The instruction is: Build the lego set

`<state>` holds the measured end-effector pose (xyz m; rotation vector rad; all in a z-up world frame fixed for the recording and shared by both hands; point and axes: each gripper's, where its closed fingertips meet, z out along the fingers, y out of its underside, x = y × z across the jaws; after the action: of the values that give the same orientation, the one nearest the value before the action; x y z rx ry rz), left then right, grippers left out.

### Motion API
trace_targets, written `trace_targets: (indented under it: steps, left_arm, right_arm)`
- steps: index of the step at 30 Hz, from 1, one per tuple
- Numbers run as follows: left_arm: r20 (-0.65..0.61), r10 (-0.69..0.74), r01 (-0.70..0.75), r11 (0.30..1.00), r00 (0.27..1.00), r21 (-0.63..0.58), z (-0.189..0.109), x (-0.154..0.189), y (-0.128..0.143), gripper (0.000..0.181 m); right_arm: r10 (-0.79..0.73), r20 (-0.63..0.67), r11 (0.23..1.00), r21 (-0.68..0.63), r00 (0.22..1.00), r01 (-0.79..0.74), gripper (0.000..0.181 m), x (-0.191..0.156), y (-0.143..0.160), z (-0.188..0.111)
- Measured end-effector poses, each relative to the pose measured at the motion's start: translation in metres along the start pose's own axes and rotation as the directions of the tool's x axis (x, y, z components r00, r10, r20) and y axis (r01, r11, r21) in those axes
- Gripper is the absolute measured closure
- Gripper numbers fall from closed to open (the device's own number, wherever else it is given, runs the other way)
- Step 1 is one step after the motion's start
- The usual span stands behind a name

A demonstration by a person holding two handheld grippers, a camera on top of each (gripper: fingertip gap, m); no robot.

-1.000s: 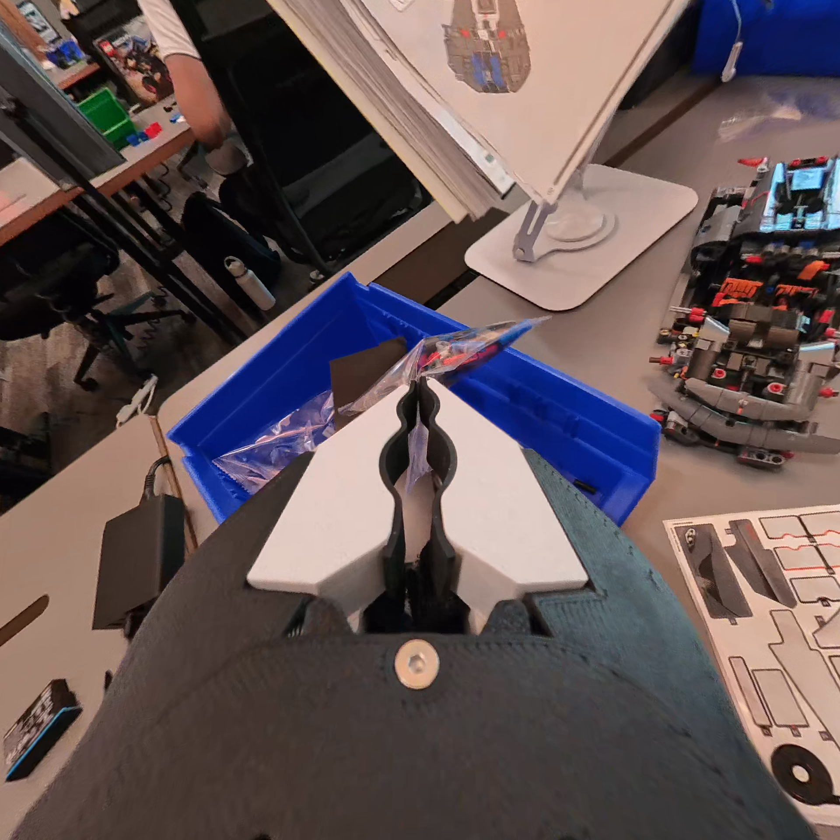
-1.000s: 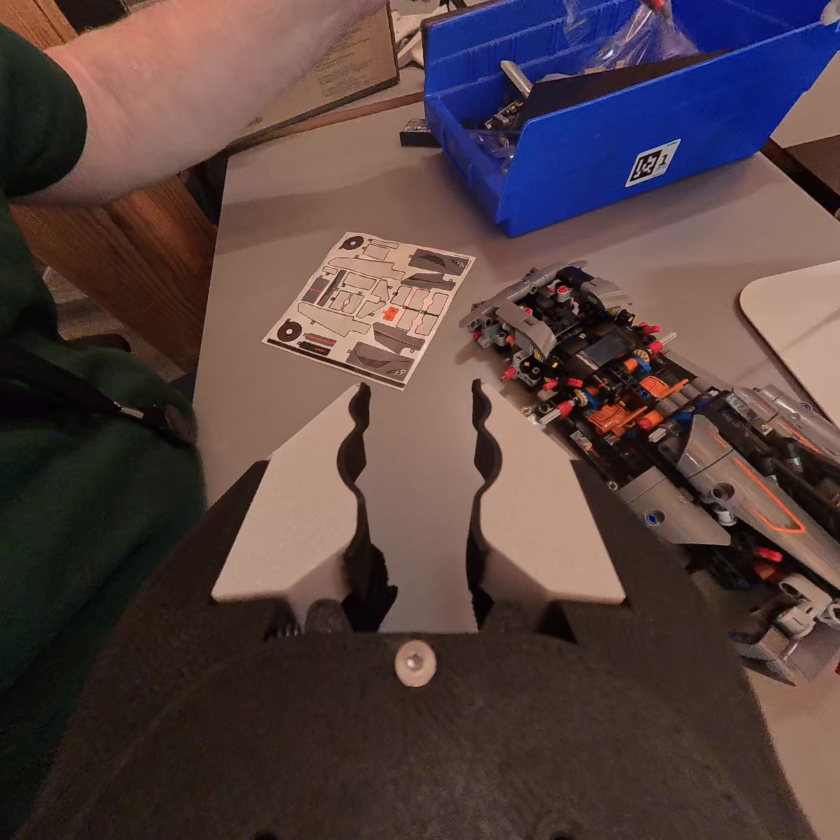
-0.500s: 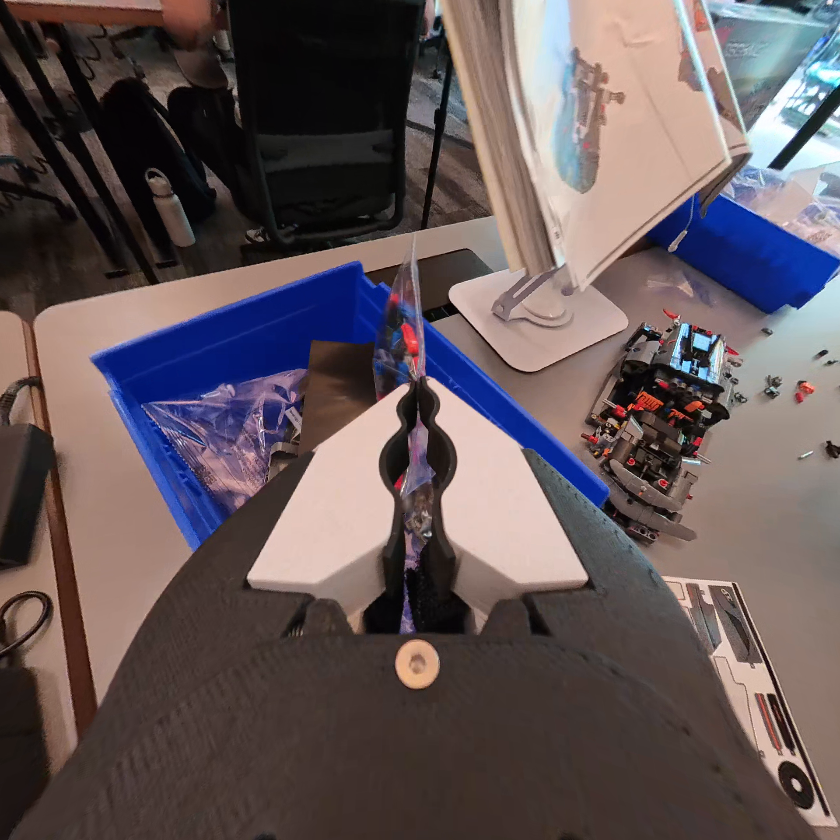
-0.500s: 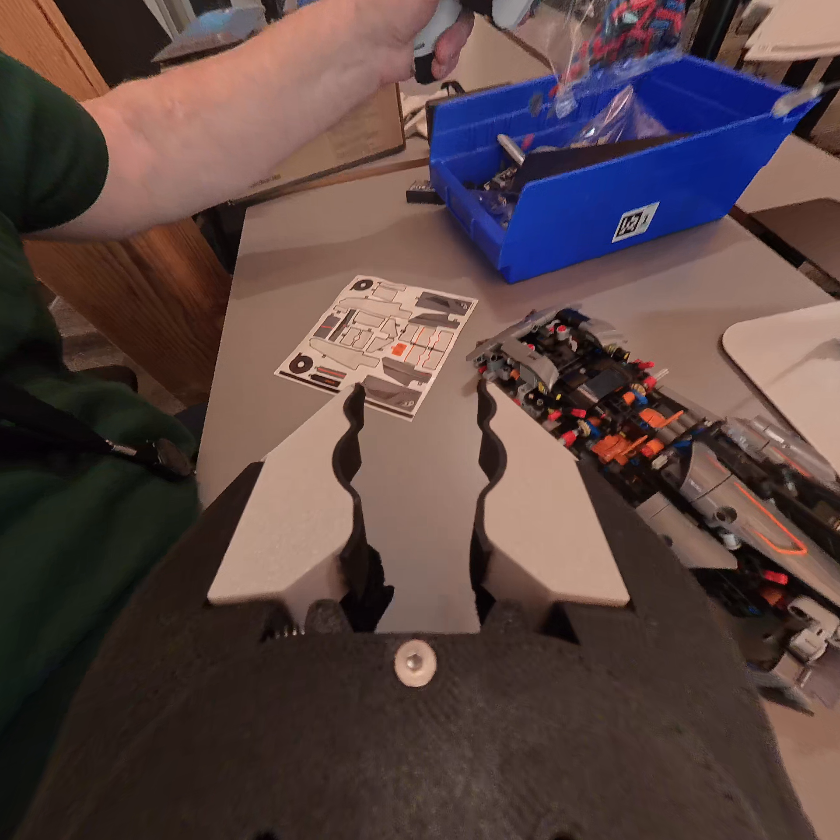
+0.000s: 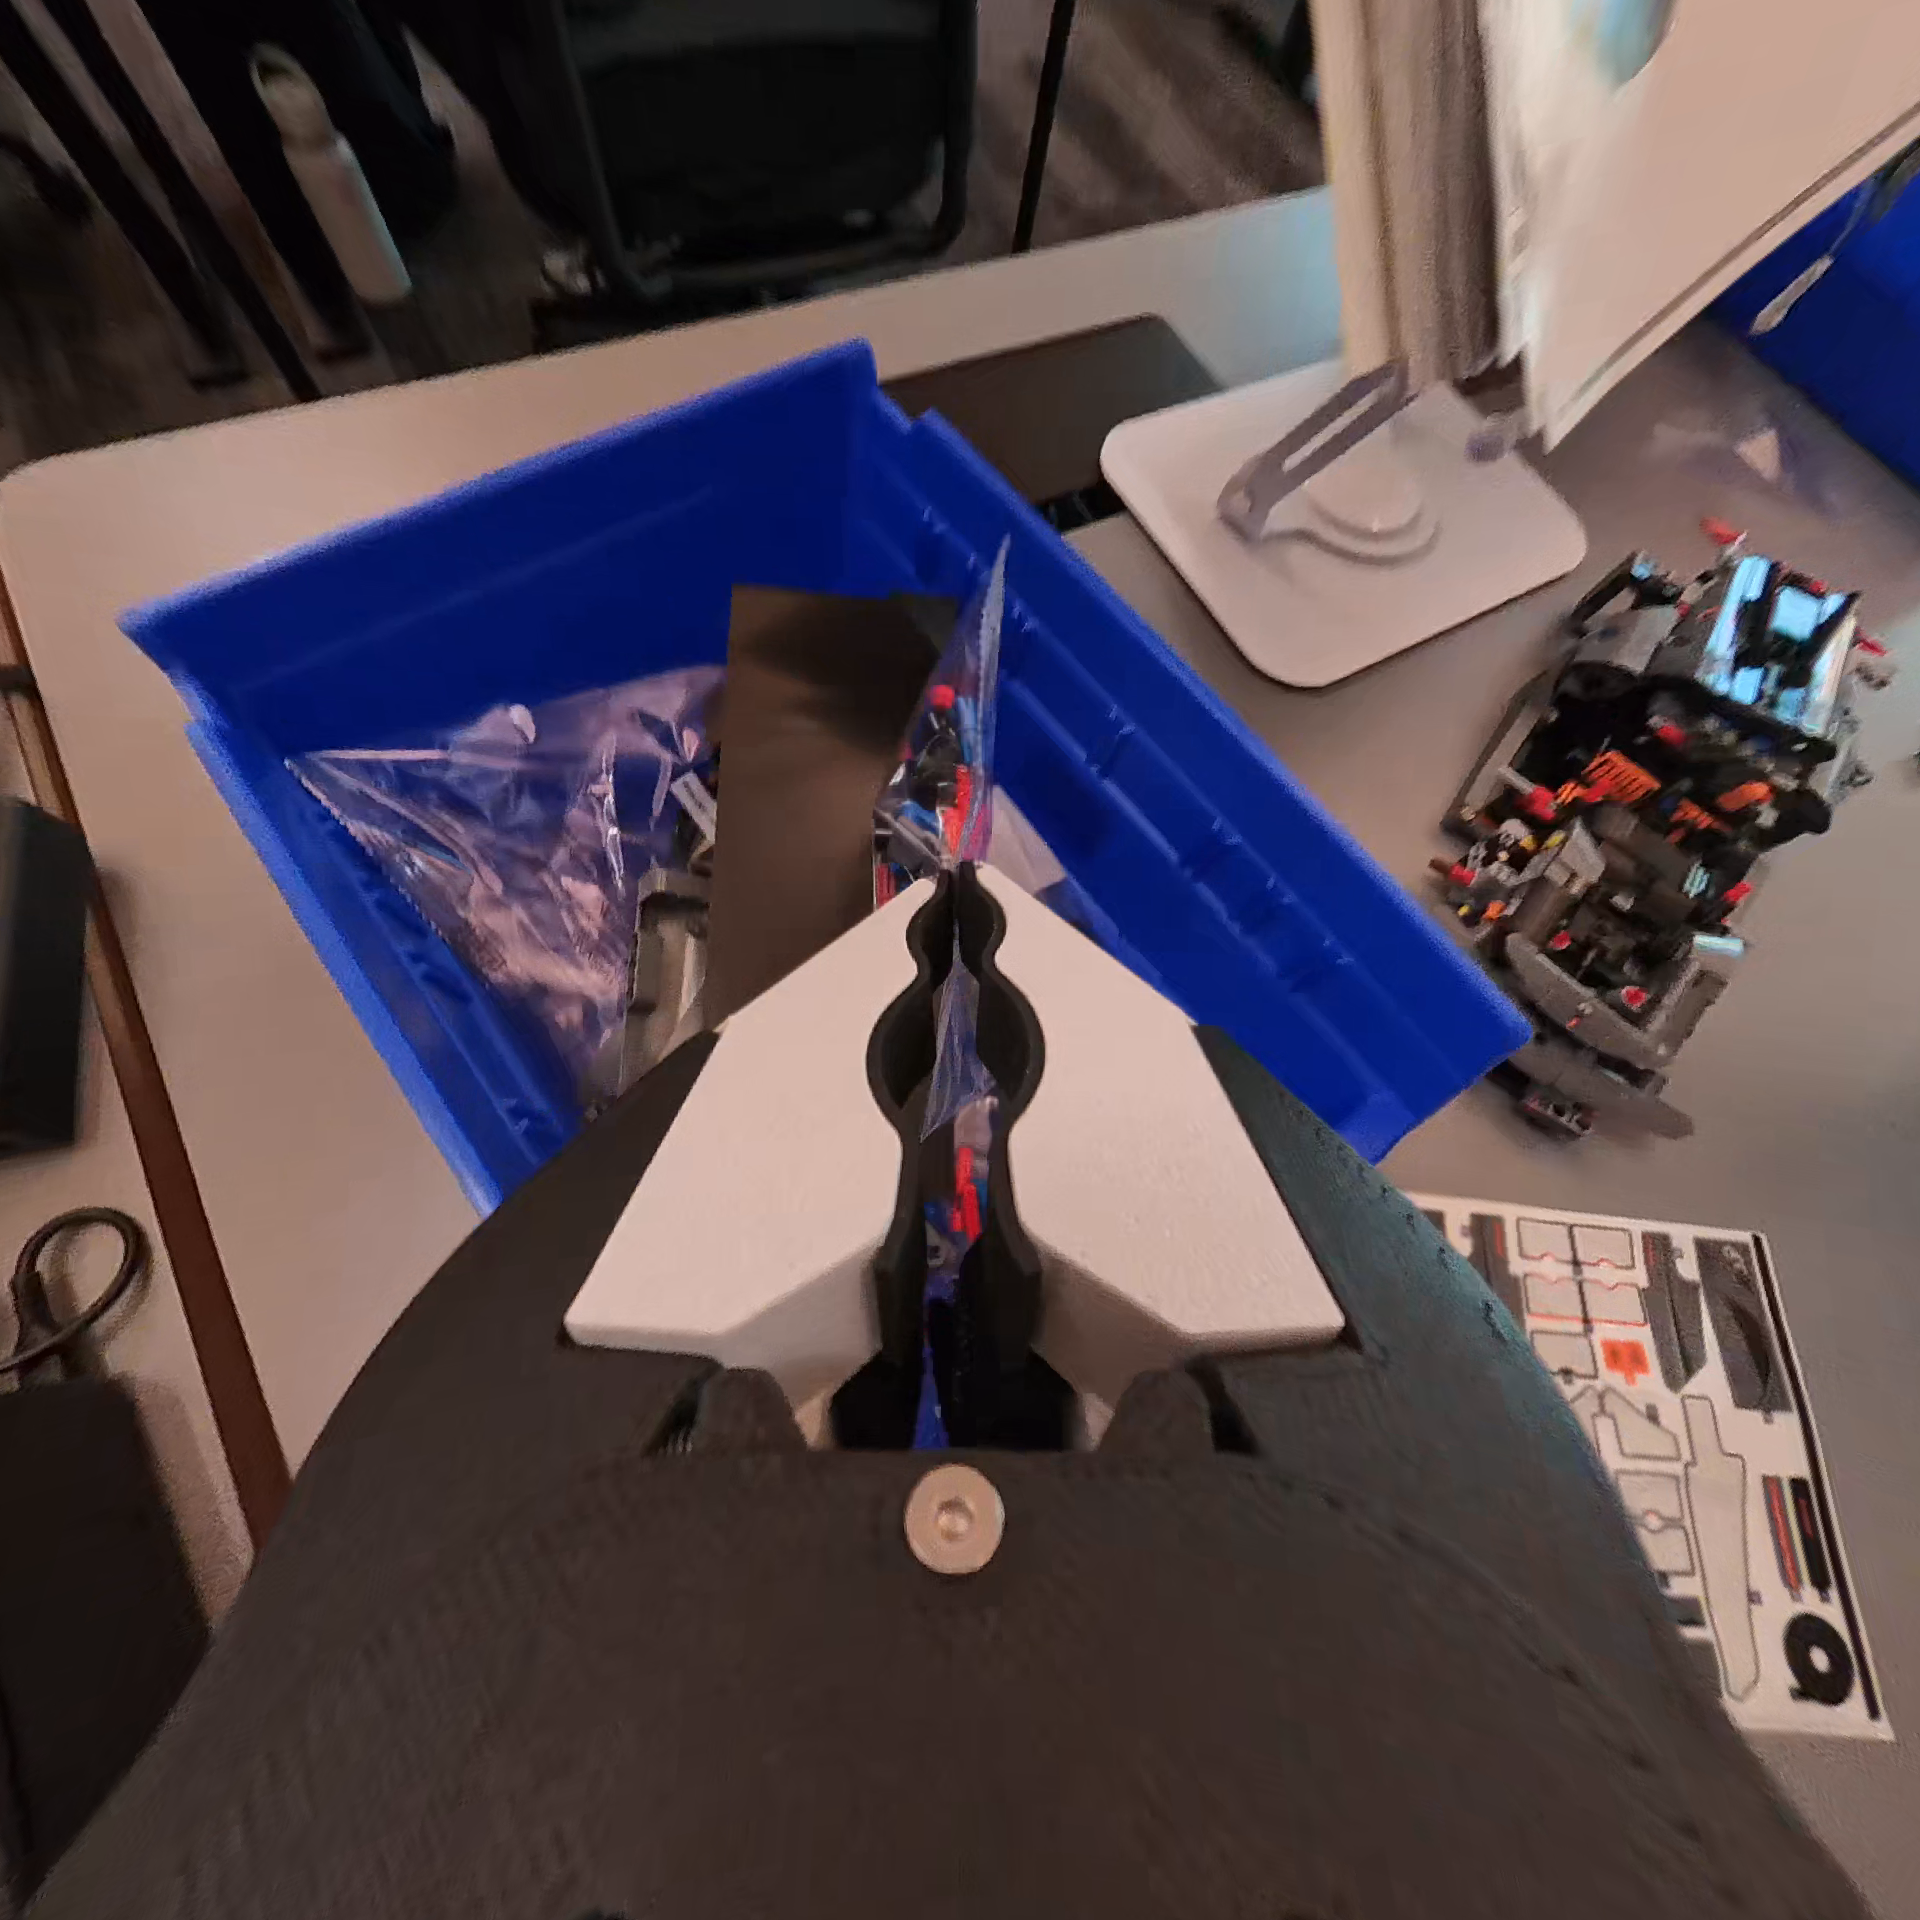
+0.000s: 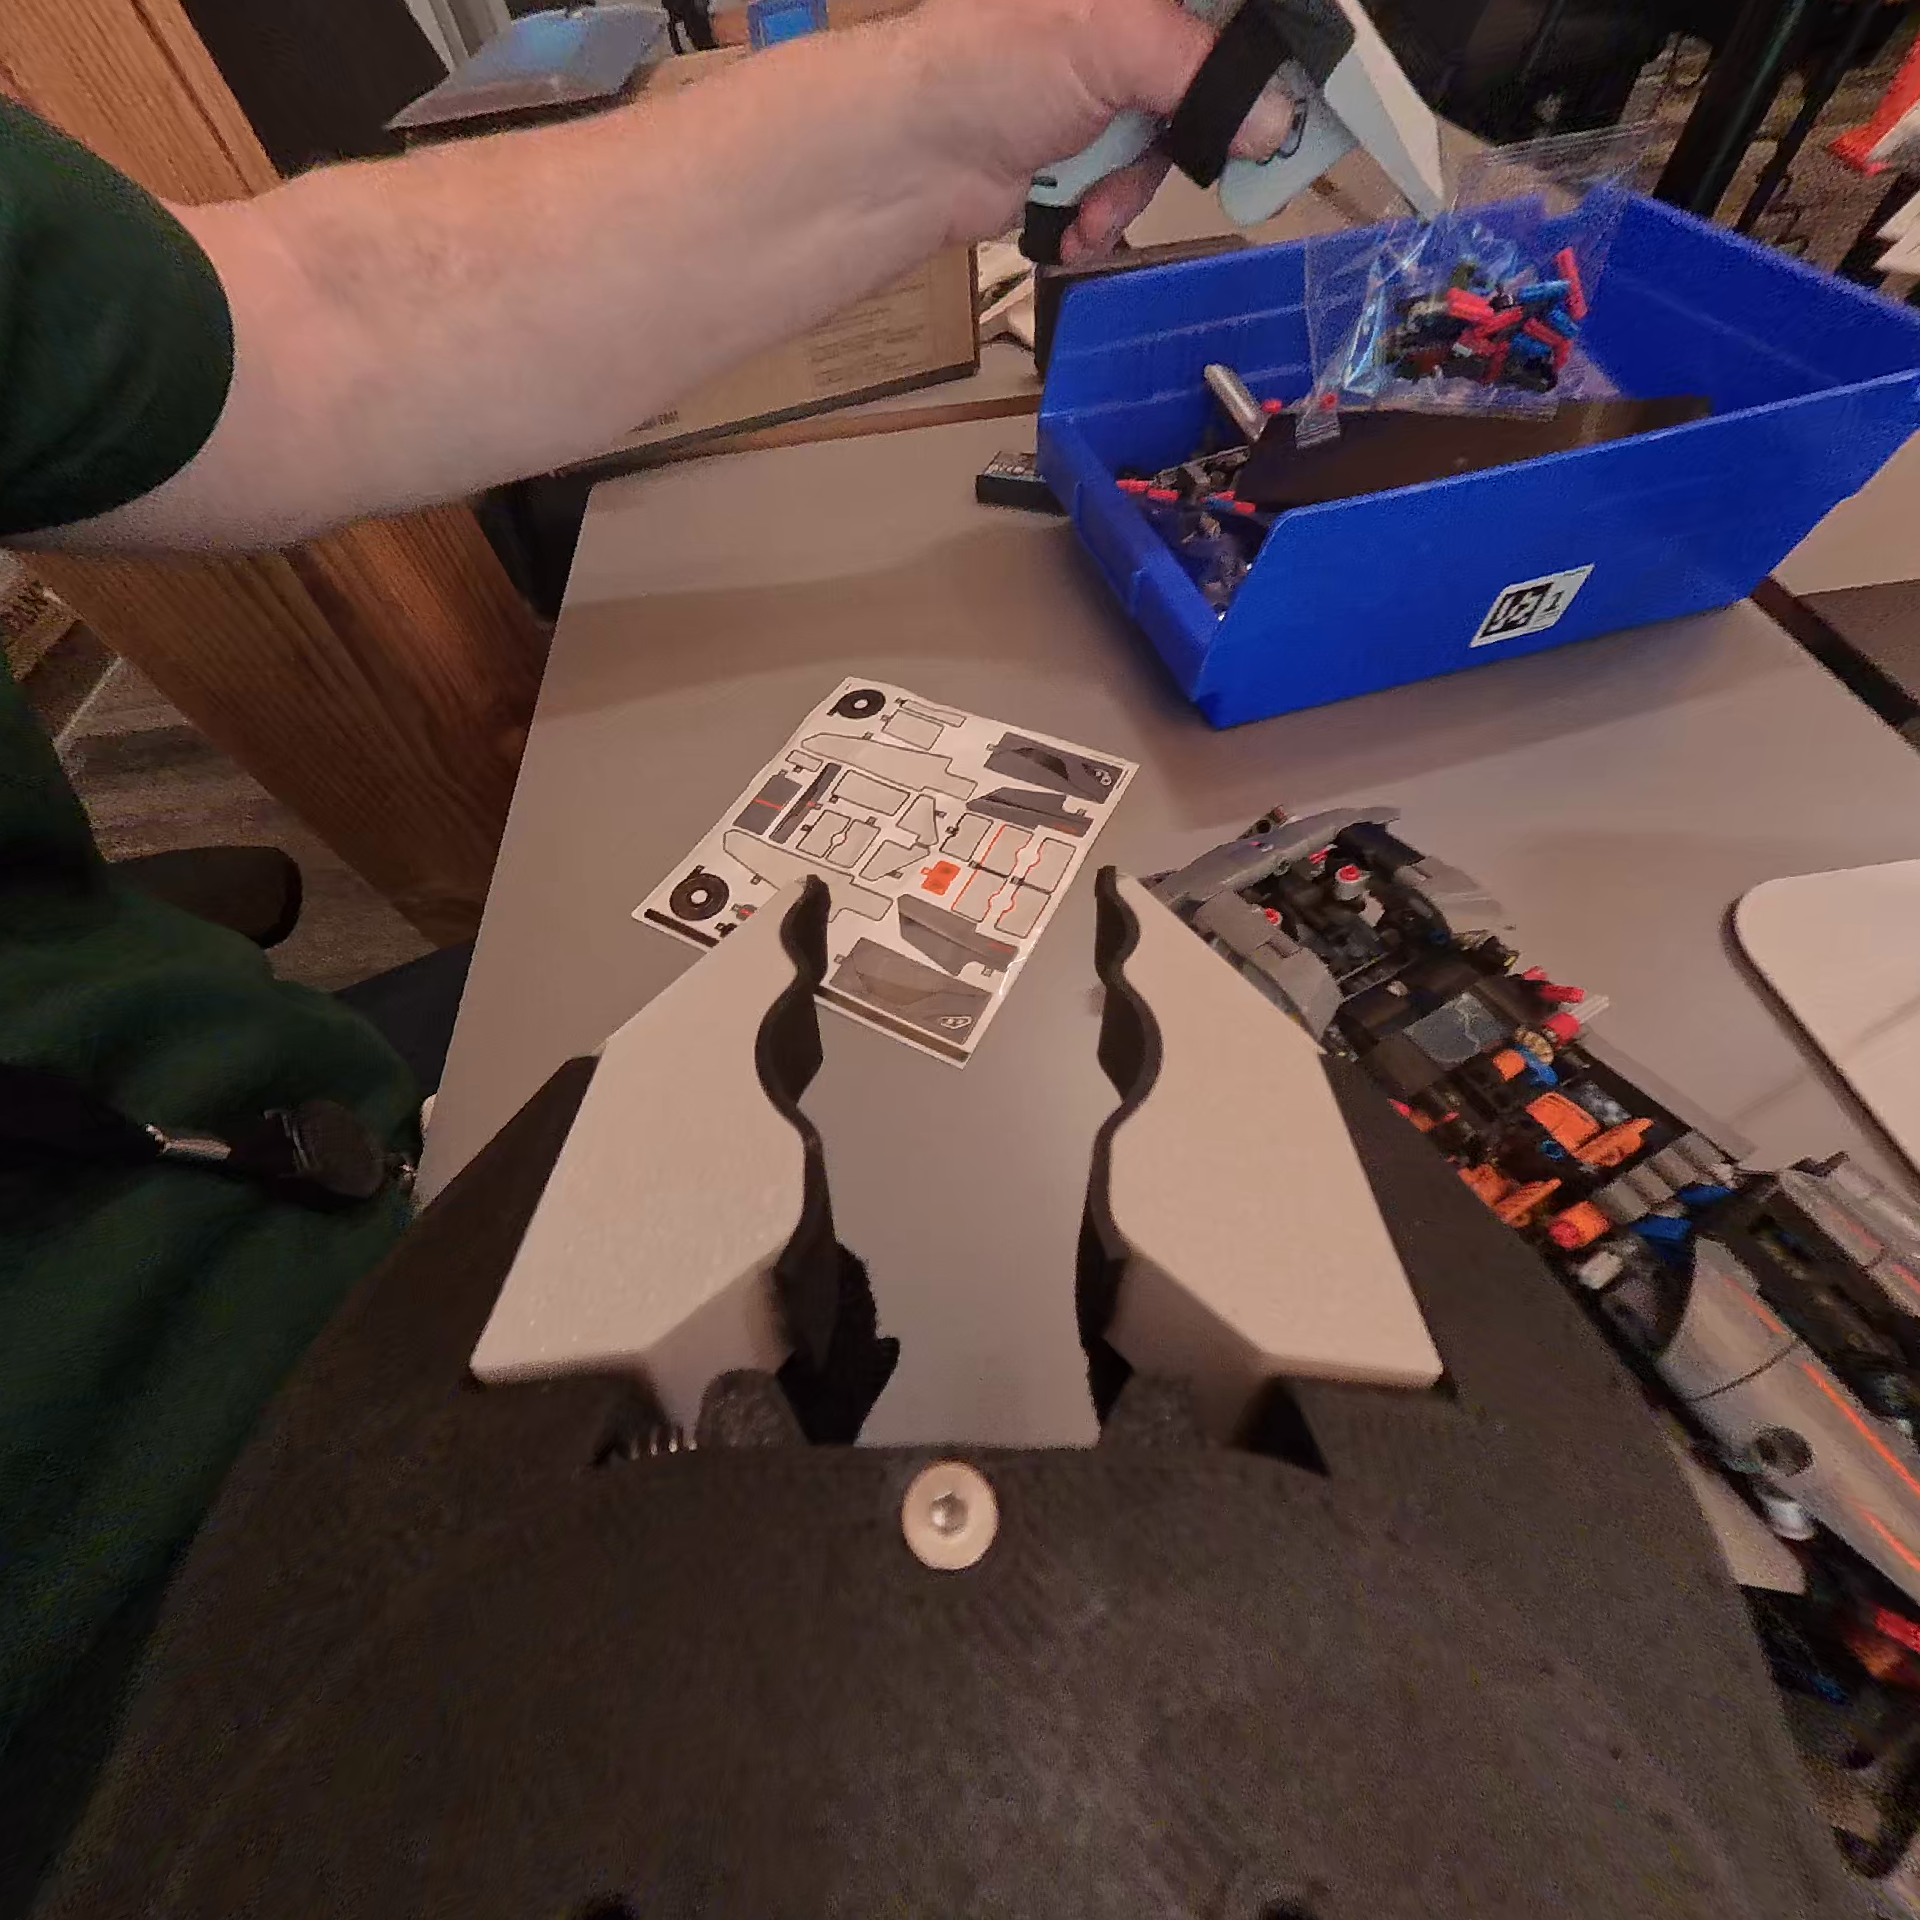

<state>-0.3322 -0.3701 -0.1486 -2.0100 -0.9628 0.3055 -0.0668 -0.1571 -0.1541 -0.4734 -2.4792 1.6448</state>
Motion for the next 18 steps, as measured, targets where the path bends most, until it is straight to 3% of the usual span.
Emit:
trace_targets:
  steps: [5,9,18]
  left_arm:
    - [-0.014,0.009,-0.012,0.975,1.000,-0.223,0.009,-0.001,0.023,0.181]
    - [-0.039,0.011,-0.023,0.944,0.999,-0.330,0.011,-0.003,0.027,0.181]
    - [-0.046,0.125,-0.132,0.892,0.991,-0.432,0.013,0.005,0.017,0.181]
  right_arm:
    - [0.032,0.031,0.999,-0.016,0.999,-0.032,0.130,-0.004,0.009,0.008]
    - [0.041,0.050,0.999,-0.013,0.998,-0.040,0.129,-0.003,0.008,0.014]
    - [0.045,0.071,0.999,-0.011,0.996,-0.044,0.129,-0.002,0.010,0.015]
